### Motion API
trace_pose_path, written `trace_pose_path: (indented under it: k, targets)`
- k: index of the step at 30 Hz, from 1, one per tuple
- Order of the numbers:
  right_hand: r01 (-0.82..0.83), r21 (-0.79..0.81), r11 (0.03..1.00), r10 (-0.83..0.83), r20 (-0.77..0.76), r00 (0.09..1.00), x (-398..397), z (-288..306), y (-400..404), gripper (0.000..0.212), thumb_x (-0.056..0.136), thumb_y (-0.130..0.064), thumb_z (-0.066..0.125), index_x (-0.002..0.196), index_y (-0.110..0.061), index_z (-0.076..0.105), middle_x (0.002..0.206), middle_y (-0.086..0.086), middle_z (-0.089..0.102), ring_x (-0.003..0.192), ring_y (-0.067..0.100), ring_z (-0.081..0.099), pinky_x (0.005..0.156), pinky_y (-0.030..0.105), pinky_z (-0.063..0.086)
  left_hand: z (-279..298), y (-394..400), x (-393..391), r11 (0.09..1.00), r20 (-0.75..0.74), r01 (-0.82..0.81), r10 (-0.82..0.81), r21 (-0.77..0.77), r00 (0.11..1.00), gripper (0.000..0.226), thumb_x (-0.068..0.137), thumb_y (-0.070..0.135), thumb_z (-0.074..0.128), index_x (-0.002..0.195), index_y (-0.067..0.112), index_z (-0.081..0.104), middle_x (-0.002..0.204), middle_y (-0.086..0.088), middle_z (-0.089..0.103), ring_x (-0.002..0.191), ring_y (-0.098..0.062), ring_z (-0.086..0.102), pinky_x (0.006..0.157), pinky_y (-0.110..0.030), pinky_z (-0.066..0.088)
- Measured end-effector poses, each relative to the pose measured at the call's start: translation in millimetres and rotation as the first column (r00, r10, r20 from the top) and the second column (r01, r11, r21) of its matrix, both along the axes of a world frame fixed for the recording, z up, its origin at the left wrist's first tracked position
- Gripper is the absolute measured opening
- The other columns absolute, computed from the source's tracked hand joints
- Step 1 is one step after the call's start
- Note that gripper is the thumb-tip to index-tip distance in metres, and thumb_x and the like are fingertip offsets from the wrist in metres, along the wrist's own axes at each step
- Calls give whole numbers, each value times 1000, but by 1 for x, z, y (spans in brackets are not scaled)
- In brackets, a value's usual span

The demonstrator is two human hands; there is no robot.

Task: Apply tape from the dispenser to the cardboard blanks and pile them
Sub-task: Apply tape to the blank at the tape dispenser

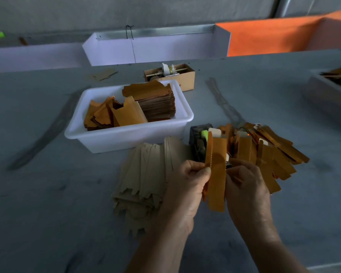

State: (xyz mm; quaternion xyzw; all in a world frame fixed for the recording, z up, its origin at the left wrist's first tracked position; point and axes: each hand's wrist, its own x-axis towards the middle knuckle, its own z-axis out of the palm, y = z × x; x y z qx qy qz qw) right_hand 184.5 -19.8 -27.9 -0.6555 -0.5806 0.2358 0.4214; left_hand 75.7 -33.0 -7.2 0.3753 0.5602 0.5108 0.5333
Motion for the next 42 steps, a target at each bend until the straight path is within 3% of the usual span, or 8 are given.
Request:
trace_pose_path:
  k: [3, 8, 18, 21, 25, 27, 34, 42]
  targets:
    - [18, 50, 999, -17, -18, 1000, -1, -5, -1, 23, 85, -13, 65, 70, -26, 55, 113, -8, 49, 100, 14, 52, 75, 16, 38, 3, 3, 0, 1000, -67, 26, -26, -8, 997, 8, 93, 18, 58, 86, 16, 60, 61, 9, 58, 40, 4, 51, 39, -9, 36]
    - [11, 42, 999, -10, -29, 1000, -1, -9, -2, 15, 86, -11, 63, 75, -19, 58, 117, -6, 49, 105, 19, 55, 81, 27, 46, 0, 9, 4, 1000, -215, 7, -4, 11, 977, 11, 93, 21, 58, 84, 26, 57, 72, 7, 59, 53, 8, 56, 48, -7, 43]
    - [-94, 60, 994, 60, 429, 901, 8, 3, -2, 5, 83, -3, 65, 85, 1, 66, 101, 15, 59, 92, 31, 55, 74, 39, 50, 1, 14, 7, 1000, -377, -6, 8, 6, 926, 8, 92, 28, 59, 85, 30, 56, 80, 7, 62, 70, -7, 62, 64, -24, 54]
    - [-100, 14, 995, 93, 260, 961, 20, 10, -2, 4, 87, -10, 61, 84, -9, 63, 97, 2, 57, 81, 15, 54, 64, 18, 40, 5, 13, 3, 1000, -313, 10, -18, -28, 950, 11, 90, 24, 62, 80, 28, 59, 79, 6, 64, 70, -6, 61, 63, -24, 51]
    - [-230, -105, 967, 187, -316, 930, 29, 34, -7, 9, 88, -12, 56, 82, -13, 62, 75, -1, 66, 71, 11, 63, 66, 25, 46, 10, 9, -2, 996, -170, 54, -66, -74, 983, 16, 86, 15, 66, 72, 23, 65, 71, 2, 69, 67, -13, 66, 62, -30, 53]
    - [-330, -97, 939, 263, -418, 869, 29, 43, -10, 11, 87, -8, 56, 81, -13, 64, 73, -4, 68, 68, 5, 63, 64, 25, 46, 12, 5, -3, 994, -83, 45, -54, -99, 995, 15, 85, 8, 66, 73, 17, 66, 68, -1, 71, 67, -16, 71, 69, -33, 59]
    - [-469, -39, 882, 448, -234, 863, 24, 49, -11, 15, 80, -16, 60, 80, -27, 69, 80, -6, 70, 73, 6, 63, 57, 20, 49, 16, -6, -8, 996, 26, 30, -28, -81, 999, 15, 84, 4, 68, 74, 14, 68, 74, -2, 72, 69, -14, 72, 67, -25, 58]
    - [-412, -57, 909, 400, -153, 904, 21, 44, -9, 28, 73, -27, 65, 97, -33, 51, 78, -8, 70, 70, 7, 67, 55, 20, 49, 20, -11, -7, 995, 69, 58, -52, -86, 996, 8, 84, 9, 69, 77, 14, 71, 80, -5, 75, 76, -17, 73, 72, -27, 59]
